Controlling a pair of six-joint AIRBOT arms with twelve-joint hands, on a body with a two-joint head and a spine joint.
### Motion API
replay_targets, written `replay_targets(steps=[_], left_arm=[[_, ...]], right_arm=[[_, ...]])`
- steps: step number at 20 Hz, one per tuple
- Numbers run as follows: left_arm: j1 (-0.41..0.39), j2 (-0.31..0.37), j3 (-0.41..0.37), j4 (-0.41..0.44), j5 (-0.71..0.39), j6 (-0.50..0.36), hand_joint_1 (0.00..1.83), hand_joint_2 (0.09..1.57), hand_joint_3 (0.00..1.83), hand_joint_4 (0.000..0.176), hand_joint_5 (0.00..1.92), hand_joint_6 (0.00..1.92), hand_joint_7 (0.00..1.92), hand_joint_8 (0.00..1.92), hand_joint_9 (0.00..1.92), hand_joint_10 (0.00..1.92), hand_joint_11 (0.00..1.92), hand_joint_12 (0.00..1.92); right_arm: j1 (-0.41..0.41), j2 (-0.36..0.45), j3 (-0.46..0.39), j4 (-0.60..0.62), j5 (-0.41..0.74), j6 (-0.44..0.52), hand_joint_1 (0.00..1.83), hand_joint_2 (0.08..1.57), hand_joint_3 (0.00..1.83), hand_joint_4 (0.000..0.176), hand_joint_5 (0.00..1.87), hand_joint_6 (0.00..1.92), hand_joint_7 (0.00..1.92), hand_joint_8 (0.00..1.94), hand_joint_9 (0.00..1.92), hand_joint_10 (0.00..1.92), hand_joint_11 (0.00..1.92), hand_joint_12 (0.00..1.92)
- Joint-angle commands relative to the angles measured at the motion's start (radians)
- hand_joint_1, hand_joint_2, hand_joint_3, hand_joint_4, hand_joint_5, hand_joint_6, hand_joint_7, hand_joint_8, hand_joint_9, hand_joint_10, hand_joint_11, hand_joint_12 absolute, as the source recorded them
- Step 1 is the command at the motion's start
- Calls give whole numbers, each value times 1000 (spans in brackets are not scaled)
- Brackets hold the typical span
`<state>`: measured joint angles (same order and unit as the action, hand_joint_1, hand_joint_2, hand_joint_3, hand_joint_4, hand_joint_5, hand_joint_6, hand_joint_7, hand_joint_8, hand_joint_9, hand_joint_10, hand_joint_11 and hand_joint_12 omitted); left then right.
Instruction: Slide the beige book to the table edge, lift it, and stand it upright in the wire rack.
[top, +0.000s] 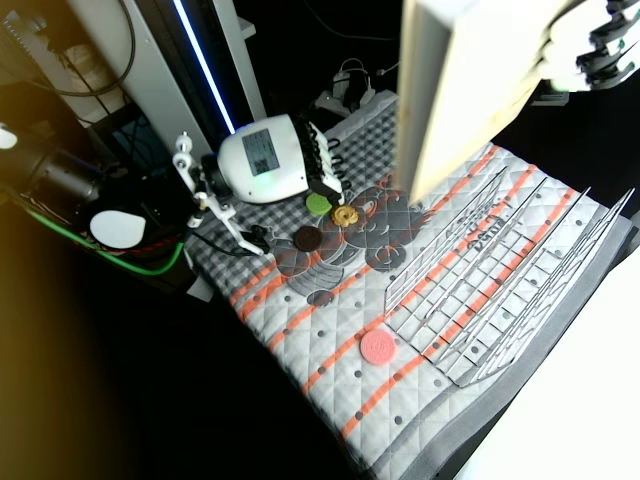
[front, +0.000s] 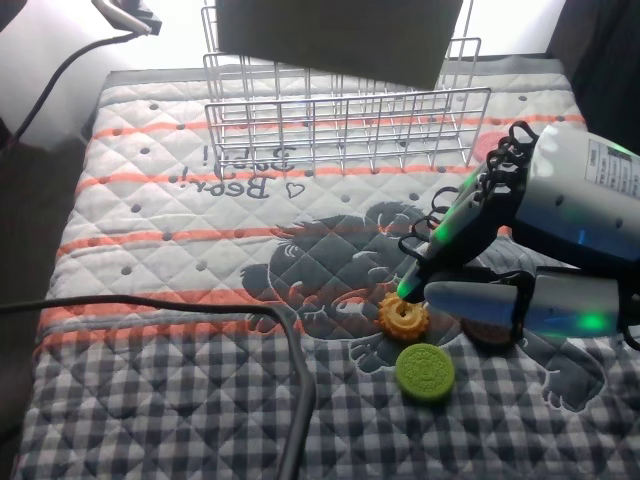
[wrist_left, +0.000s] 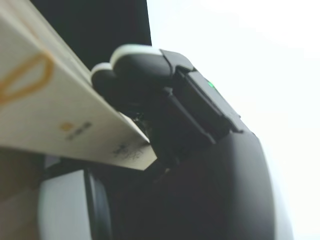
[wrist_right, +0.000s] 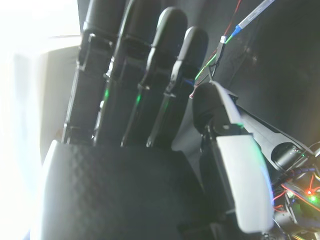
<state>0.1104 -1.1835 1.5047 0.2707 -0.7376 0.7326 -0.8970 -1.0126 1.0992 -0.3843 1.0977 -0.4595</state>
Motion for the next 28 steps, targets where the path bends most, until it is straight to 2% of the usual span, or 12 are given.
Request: replay_targets(steps=[1,5,8,11,12,13,14,15,17,19,26,28], left_arm=[[-8,13,-3,-46,-130,-15,1269,1063,1,0,1049,792,1167,782,1313,351,1105,800],[-37,15,1,-46,-119,5,1260,1062,2,0,1047,816,1173,758,1414,67,1124,737],[-76,16,1,-46,-103,34,1287,1033,0,0,1132,605,1252,676,1479,33,1169,732],[-97,22,1,-54,-93,51,1287,1041,2,0,1094,669,1239,704,1499,18,1138,855],[-97,24,1,-62,-93,54,1377,1057,0,0,1014,699,1168,652,1184,853,1123,883],[-93,27,1,-71,-93,60,1393,1065,2,0,979,745,1131,686,1102,1047,1105,896],[-84,27,0,-82,-95,65,1315,1045,0,0,1070,687,1226,697,1288,631,1171,956],[-79,27,0,-86,-95,66,1306,1028,0,0,1127,602,1275,652,1422,365,1213,961],[-70,27,-1,-95,-98,75,1298,1018,1,0,1135,625,1328,523,1535,101,1258,878],[-63,27,-1,-103,-104,78,1287,1031,2,0,1108,684,1281,600,1550,31,1232,917],[4,29,-3,-186,-174,86,1281,1035,0,0,1184,500,1205,766,1508,2,1141,868],[17,29,-2,-207,-194,88,1273,1044,1,0,1135,612,1188,774,1470,0,1116,837]], right_arm=[[4,-3,-5,33,113,9,458,1381,0,0,1245,9,1341,0,1380,1,1203,274],[-1,-6,-5,30,113,14,476,1387,1,0,1241,5,1334,0,1366,0,1214,261],[-5,-8,-5,26,113,16,459,1379,0,0,1247,6,1338,2,1369,2,1211,248],[-9,-13,-5,26,113,16,419,1388,2,0,1226,0,1314,0,1349,0,1201,232],[-10,-14,-5,26,113,16,418,1388,2,0,1225,0,1317,2,1353,2,1209,234],[-10,-15,-5,26,113,16,407,1392,3,0,1227,1,1321,3,1356,3,1214,235],[-10,-15,-5,27,113,16,421,1388,0,0,1237,5,1327,4,1368,6,1235,239],[-10,-16,-5,27,113,16,414,1389,0,0,1233,3,1326,2,1371,6,1238,239],[-10,-16,-5,27,113,16,402,1385,0,0,1228,0,1320,0,1353,0,1207,221],[-10,-17,-5,27,113,16,449,1380,0,0,1235,3,1324,1,1359,3,1218,217],[-10,-20,-6,27,113,16,466,1381,0,0,1226,1,1328,0,1367,3,1223,206],[-10,-21,-6,27,113,16,464,1373,0,0,1235,4,1324,0,1371,4,1233,209]])
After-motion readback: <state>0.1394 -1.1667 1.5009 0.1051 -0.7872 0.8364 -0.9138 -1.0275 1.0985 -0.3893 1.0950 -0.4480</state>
